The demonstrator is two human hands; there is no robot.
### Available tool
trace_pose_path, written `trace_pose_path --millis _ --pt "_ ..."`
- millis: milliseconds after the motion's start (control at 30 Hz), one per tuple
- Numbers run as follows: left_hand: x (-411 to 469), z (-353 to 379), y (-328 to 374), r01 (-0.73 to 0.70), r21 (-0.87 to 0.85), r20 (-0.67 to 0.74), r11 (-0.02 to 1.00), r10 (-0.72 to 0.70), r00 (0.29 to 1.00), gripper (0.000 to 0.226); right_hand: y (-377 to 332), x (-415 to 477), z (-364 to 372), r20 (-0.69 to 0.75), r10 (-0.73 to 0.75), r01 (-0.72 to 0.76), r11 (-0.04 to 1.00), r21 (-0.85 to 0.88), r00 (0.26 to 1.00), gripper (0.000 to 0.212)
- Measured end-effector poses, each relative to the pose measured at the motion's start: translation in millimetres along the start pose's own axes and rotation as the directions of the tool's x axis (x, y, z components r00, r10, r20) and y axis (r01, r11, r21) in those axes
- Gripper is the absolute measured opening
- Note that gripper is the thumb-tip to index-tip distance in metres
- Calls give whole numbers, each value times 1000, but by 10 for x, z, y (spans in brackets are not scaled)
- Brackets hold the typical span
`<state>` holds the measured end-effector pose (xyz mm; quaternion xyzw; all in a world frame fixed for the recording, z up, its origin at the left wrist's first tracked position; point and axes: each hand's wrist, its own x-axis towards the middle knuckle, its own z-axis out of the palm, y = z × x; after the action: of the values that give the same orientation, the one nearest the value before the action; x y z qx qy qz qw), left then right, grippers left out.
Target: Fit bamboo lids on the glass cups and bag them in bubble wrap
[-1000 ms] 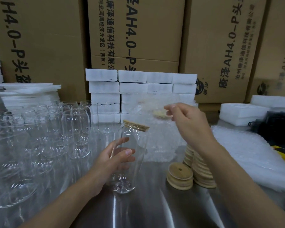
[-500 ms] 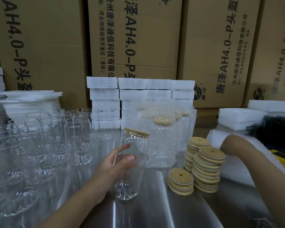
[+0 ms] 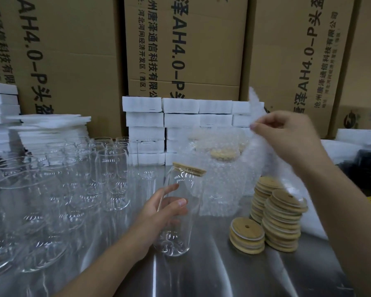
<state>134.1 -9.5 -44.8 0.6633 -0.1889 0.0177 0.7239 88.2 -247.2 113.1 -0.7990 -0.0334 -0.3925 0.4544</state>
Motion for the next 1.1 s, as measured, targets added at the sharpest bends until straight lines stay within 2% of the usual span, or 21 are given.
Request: trace_pose_path --millis 100,200,300,367,433,533,600,667,733,833,900,1000,1100 --pt "13 9 39 -29 -62 -125 998 21 992 66 -85 -255 458 289 15 -58 988 140 957 13" --pt "46 -43 98 -112 -118 -308 987 71 949 72 81 -538 919 559 103 -174 982 75 823 12" --pt "84 -106 135 -181 -36 -491 983 141 859 66 362 -738 1209 684 186 -281 959 29 705 18" --pt "111 -143 136 -202 -4 -585 979 161 795 68 503 -834 1314 720 201 -314 949 24 664 18" --pt "125 -168 147 -231 -16 -629 973 170 759 71 571 -918 1399 747 162 -304 951 57 644 20" --pt "114 -173 158 -258 6 -630 966 205 749 71 568 -957 1466 749 62 -166 984 65 660 14" --pt "95 -166 155 -272 16 -615 962 224 756 64 559 -918 1427 702 -47 79 997 -13 711 16" --pt "76 -156 154 -276 19 -597 961 233 768 61 514 -859 1306 654 -149 292 949 -114 741 19" --pt "66 -143 160 -274 23 -587 961 235 775 60 488 -794 1161 680 -180 398 900 -179 711 16" --pt "58 -129 172 -271 24 -581 962 234 779 62 529 -759 1010 832 -4 412 870 -270 555 27" --pt "53 -131 167 -269 43 -577 962 244 779 69 571 -772 994 880 69 447 841 -305 471 35" --pt "45 -117 163 -266 71 -554 961 260 791 73 604 -820 1071 888 75 398 875 -277 453 45" --pt "37 -98 172 -279 94 -529 956 285 799 71 640 -880 1191 879 21 405 882 -242 477 43"
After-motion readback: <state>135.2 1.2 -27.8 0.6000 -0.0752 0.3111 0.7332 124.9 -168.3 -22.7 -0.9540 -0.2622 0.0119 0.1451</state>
